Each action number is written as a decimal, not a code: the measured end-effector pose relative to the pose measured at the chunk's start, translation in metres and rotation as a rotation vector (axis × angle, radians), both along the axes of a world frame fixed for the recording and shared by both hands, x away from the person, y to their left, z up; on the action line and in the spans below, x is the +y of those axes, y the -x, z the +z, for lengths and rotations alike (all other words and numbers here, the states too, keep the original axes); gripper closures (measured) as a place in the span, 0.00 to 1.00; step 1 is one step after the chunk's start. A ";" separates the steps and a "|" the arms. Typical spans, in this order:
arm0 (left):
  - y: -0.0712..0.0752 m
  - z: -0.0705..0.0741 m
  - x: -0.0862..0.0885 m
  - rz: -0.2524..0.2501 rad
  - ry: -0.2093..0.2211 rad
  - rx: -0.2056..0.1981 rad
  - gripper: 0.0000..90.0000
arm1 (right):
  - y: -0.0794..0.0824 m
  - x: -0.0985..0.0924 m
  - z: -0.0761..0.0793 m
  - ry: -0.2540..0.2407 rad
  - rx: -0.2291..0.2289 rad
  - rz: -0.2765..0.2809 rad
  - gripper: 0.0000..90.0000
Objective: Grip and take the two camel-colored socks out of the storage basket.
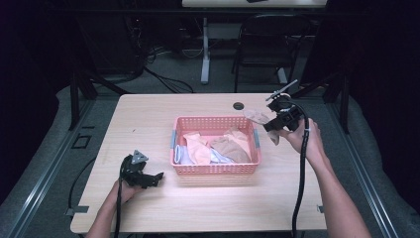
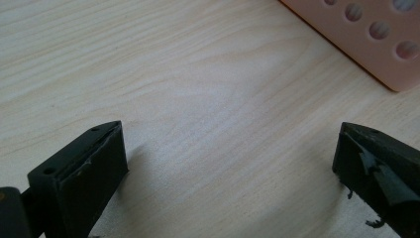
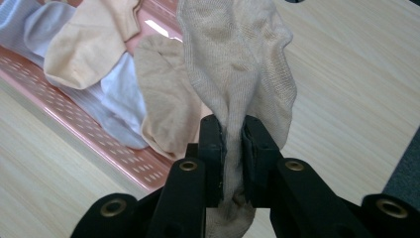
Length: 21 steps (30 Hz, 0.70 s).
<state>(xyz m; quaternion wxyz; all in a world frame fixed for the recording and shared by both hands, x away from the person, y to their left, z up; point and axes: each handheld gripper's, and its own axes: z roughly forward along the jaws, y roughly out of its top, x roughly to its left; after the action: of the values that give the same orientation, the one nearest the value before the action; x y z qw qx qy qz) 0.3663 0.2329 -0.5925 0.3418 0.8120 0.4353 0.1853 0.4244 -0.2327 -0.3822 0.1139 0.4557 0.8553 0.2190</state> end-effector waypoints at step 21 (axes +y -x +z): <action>0.000 0.000 0.000 0.000 0.000 0.000 0.00 | 0.012 -0.065 -0.020 -0.005 0.038 -0.122 0.90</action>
<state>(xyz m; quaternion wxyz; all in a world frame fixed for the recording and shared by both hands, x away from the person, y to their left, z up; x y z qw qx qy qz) 0.3663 0.2329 -0.5925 0.3418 0.8119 0.4355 0.1852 0.4126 -0.2975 -0.4022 0.1095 0.5111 0.8275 0.2051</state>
